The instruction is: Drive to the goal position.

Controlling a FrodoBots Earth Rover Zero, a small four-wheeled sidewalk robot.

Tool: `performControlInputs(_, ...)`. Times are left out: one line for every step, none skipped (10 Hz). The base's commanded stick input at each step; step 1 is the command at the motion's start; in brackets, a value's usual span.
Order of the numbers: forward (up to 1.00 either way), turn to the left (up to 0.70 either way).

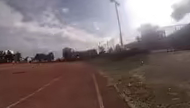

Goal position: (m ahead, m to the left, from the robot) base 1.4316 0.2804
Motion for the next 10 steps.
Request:
performControlInputs(0.7, 0.0)
performControlInputs(0.7, 0.0)
performControlInputs(0.7, 0.0)
performControlInputs(0.7, 0.0)
performControlInputs(0.7, 0.0)
performControlInputs(0.7, -0.06)
performControlInputs(0.7, -0.13)
performControlInputs(0.7, -0.21)
performControlInputs(0.7, -0.28)
performControlInputs(0.7, -0.34)
